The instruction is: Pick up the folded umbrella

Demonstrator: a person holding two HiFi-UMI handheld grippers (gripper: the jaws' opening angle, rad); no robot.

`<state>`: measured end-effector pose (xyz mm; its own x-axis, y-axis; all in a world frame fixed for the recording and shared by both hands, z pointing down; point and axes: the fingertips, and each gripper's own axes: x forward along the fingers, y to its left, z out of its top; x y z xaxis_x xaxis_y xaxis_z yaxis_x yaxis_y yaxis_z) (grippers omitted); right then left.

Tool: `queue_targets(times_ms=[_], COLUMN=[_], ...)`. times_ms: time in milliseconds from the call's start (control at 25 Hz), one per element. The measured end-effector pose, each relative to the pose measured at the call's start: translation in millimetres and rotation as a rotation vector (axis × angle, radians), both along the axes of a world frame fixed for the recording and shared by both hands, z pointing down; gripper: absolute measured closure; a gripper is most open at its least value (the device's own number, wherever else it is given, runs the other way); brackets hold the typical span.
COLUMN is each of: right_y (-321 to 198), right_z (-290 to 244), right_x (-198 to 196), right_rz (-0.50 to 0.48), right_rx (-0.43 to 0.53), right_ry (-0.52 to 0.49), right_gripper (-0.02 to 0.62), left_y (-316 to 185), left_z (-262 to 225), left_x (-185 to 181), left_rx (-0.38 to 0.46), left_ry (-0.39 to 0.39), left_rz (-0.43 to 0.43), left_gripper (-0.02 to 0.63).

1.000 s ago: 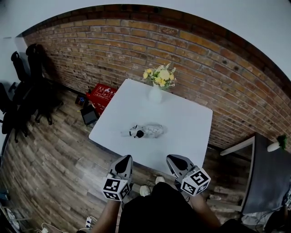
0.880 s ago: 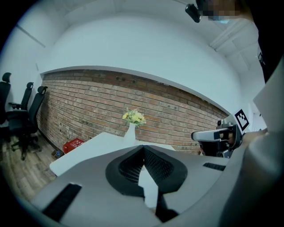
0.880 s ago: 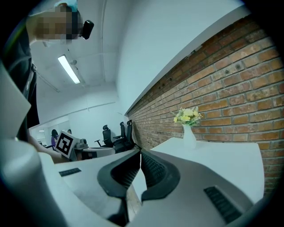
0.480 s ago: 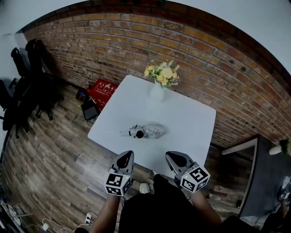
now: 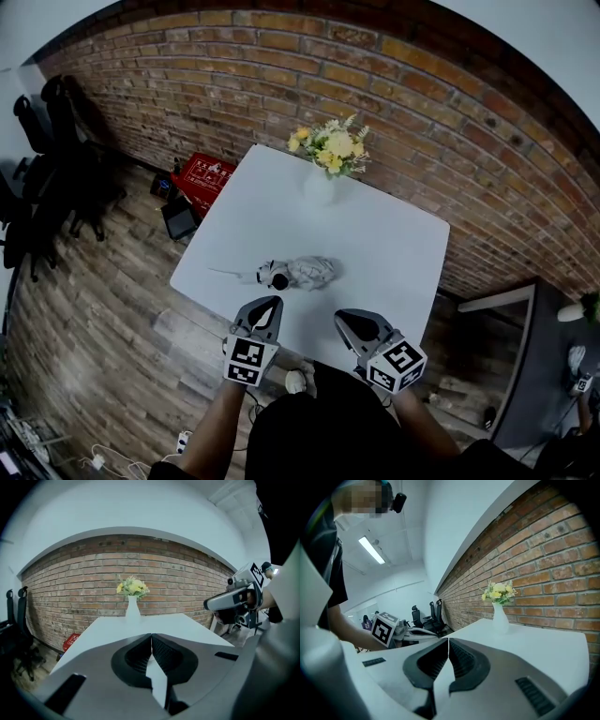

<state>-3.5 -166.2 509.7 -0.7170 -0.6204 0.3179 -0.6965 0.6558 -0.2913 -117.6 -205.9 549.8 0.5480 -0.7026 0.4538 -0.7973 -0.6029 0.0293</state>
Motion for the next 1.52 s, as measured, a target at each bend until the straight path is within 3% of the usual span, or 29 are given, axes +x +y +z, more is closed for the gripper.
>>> queue_targets(times_ms=[600,1080,1280,1520], right_y=[-30.4,-35.3,-37.2,-39.9], right_z=[28.8,48.7,52.3,57.7], right_x=[7.8,24.5,30.4,32.3], right_rz=[-0.015,0.007,0.019,0.019], right_rx=[-0.041,-0.081,-0.092,-0.103], right_ry=[0.038,0.054,0.051,0.045], right_gripper=[0.572,0.572,0.572,0.572], left_y=[-52.2,-60.8,-62.4,-69.5], left_z=[53.0,117.3,137.6,157.4], left_x=[33.3,52.2,55.9,57.9], left_rx=[-0.012,-0.103,-0.126,-0.163], left_ry=[-0.247,-0.505,-0.606,-0.658], left_rz=[0.23,0.496,0.598,0.655], left_gripper=[0.583,0.363,0.319,0.296])
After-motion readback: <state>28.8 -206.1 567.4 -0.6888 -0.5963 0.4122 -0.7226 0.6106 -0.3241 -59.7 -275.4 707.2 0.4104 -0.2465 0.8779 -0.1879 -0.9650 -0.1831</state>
